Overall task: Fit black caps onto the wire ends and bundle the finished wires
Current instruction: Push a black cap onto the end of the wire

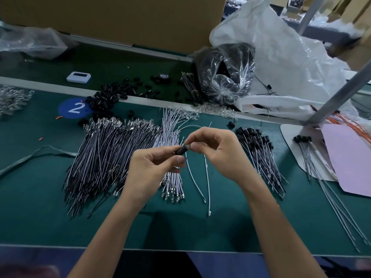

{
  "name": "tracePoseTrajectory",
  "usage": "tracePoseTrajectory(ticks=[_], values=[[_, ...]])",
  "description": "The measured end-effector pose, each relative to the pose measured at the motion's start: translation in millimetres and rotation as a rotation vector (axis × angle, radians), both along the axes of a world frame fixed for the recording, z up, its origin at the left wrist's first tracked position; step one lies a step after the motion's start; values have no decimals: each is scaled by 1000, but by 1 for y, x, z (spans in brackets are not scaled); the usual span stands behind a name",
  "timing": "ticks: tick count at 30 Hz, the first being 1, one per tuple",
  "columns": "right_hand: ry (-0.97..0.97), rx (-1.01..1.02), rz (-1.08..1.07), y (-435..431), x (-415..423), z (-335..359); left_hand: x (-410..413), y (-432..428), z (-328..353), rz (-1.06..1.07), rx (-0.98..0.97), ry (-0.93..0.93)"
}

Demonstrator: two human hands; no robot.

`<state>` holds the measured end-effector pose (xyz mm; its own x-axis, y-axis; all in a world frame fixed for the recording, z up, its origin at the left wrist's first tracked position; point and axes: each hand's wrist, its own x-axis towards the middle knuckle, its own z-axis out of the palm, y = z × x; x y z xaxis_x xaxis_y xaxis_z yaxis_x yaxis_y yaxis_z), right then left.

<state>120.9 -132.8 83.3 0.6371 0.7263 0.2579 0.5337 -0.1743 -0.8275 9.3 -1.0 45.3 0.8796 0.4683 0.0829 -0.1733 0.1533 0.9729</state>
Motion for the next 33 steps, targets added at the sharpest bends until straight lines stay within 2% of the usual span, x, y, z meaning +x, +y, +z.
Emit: tracePoseTrajectory(ticks=[3, 7, 12, 20, 26, 31, 33], values=[[39, -7, 3, 0, 4, 0, 3, 5, 1, -52, 44, 10], [-72, -38, -25, 2, 8, -1, 6, 8, 0, -63, 115, 15], [16, 8, 2, 2, 10, -4, 7, 9, -1, -82, 183, -10], [193, 121, 111, 0, 12, 1, 8, 9, 3, -138, 116, -78], [259, 122, 123, -8, 8, -2, 4, 6, 5, -182, 121, -60], [379, 307, 149, -18, -2, -12, 11, -11, 16, -174, -17, -39], [384, 391, 102, -24, -7, -19, 14, -16, 19, -244, -49, 15]])
